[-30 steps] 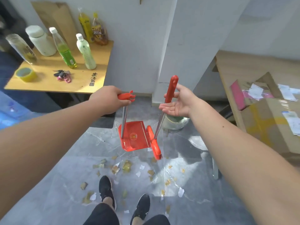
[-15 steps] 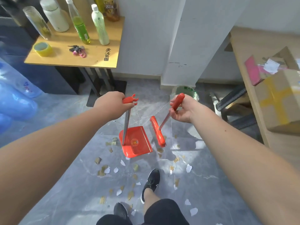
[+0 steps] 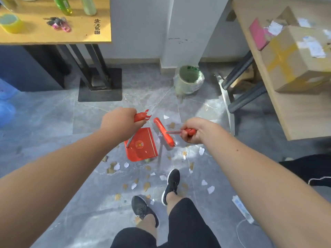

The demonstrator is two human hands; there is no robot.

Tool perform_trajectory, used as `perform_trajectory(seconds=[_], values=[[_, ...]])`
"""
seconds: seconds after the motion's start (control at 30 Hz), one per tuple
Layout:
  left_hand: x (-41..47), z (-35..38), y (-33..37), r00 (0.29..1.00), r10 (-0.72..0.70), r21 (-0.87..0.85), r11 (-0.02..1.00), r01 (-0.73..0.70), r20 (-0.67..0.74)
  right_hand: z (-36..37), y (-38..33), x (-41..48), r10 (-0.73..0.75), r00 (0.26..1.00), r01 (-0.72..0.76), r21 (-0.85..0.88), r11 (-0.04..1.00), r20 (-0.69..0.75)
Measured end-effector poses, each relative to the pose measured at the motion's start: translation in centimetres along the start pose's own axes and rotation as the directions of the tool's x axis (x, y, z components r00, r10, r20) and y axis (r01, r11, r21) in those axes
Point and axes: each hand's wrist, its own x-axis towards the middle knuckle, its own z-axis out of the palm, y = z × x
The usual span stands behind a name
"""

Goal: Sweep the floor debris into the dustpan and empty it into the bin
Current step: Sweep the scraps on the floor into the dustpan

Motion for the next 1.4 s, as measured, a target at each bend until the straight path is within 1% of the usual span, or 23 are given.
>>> perform_trajectory(seconds=[0.13, 0.2, 0.33, 0.4, 0.5, 0.63, 0.8, 0.93, 1.03, 1.2, 1.4], values=[[-1.2, 1.1, 1.3, 1.000, 0.016, 0.048, 0.999, -0.015, -0.016, -1.6, 3.2, 0.7, -0.039, 0.998, 0.043, 0.063, 0.997, -0.051], [-1.5, 1.7, 2.2, 0.999, 0.026, 0.044, 0.999, -0.026, -0.022, -2.8, 4.2, 1.0, -0.050, 0.995, 0.058, 0.086, 0.995, -0.090], [-1.3, 3.0, 4.6, 0.999, 0.037, -0.004, 0.999, -0.037, -0.034, -5.8, 5.4, 1.8, -0.070, 0.991, 0.072, 0.019, 0.997, -0.114], [-0.8, 3.4, 6.3, 0.997, 0.062, -0.006, 0.998, -0.063, -0.044, -7.9, 6.0, 2.8, -0.054, 0.987, 0.054, -0.007, 0.999, -0.152], [-0.1, 4.2, 9.2, 0.994, 0.103, 0.004, 0.995, -0.103, -0.047, -11.3, 6.5, 4.6, -0.065, 0.972, 0.067, 0.004, 0.998, -0.224], [0.5, 5.9, 12.8, 0.989, 0.143, 0.039, 0.989, -0.142, -0.033, -15.6, 6.4, 6.3, -0.074, 0.970, 0.095, 0.078, 0.992, -0.233], [1.6, 8.3, 16.3, 0.979, 0.191, 0.076, 0.980, -0.185, -0.074, -21.1, 7.1, 8.7, -0.061, 0.956, 0.114, 0.174, 0.978, -0.286], [2.8, 9.6, 18.6, 0.973, 0.219, 0.066, 0.975, -0.214, -0.069, -24.7, 7.8, 10.2, -0.042, 0.947, 0.111, 0.201, 0.973, -0.319], [3.8, 10.3, 20.4, 0.970, 0.241, 0.059, 0.969, -0.238, -0.043, -26.4, 8.0, 10.9, -0.031, 0.945, 0.111, 0.230, 0.967, -0.325], [4.9, 11.7, 22.8, 0.952, 0.303, 0.144, 0.945, -0.294, -0.044, -28.0, 8.4, 12.6, -0.006, 0.950, 0.092, 0.261, 0.961, -0.313], [4.7, 12.8, 23.3, 0.946, 0.320, 0.184, 0.934, -0.307, -0.044, -26.3, 9.6, 13.3, 0.021, 0.978, 0.029, 0.234, 0.972, -0.205]])
